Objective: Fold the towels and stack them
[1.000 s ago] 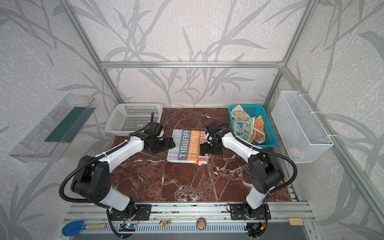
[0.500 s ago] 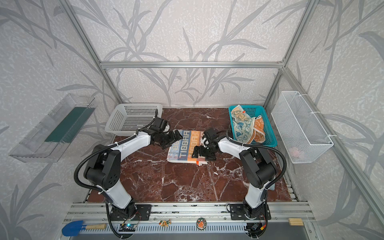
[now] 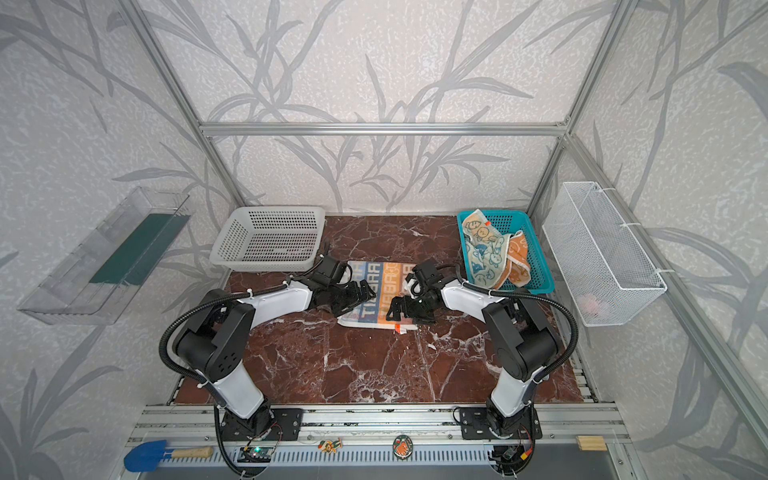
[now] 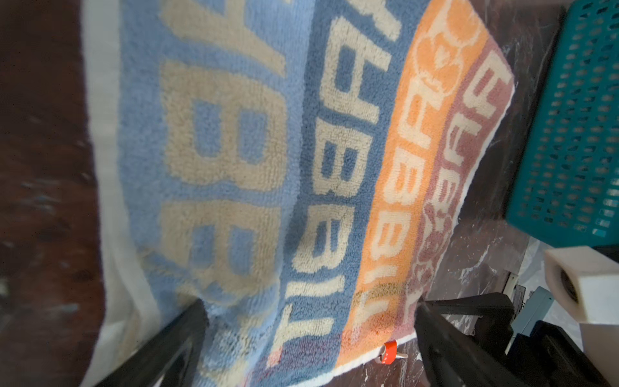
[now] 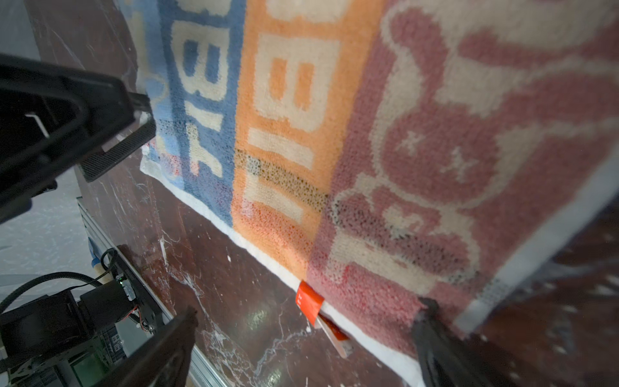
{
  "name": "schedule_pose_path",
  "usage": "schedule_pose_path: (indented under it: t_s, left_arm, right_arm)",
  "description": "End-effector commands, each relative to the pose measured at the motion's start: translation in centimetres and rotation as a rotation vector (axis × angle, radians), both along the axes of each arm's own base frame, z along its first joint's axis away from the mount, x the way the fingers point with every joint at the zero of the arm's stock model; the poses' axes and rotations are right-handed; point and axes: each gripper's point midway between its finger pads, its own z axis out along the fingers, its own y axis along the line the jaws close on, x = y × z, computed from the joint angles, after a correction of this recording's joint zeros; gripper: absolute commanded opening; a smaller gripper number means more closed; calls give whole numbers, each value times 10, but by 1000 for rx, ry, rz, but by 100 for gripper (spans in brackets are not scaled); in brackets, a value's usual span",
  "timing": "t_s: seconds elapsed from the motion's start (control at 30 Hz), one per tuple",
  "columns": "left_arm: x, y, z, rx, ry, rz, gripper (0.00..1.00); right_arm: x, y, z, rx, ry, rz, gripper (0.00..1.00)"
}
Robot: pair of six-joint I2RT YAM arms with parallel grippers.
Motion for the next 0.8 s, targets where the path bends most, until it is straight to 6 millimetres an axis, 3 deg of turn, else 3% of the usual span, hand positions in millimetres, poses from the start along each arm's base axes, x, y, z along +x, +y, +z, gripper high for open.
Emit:
schedule_pose_path:
  t_s: [0.0, 0.07, 0.2, 0.37, 0.53, 0.77]
  left_arm:
    - [-30, 6, -18, 53, 107, 11, 99]
    - [-24, 6, 2, 62, 72, 5, 99]
    - [-2, 9, 57, 96, -44, -12, 99]
    - [40, 13, 93, 102, -134, 8, 99]
    - [74, 7, 93, 123, -115, -33, 99]
    - [96, -4, 71, 154, -50, -95, 99]
  right_arm:
    - [-16, -29, 6, -95, 24, 17, 99]
    - [-6, -30, 31, -88, -31, 23, 99]
    - [32, -42, 79, -87, -147, -24, 99]
    - [90, -53, 101, -129, -238, -83, 99]
    - [139, -58, 78, -245, -232, -66, 100]
    - [179, -62, 40, -320, -197, -46, 84]
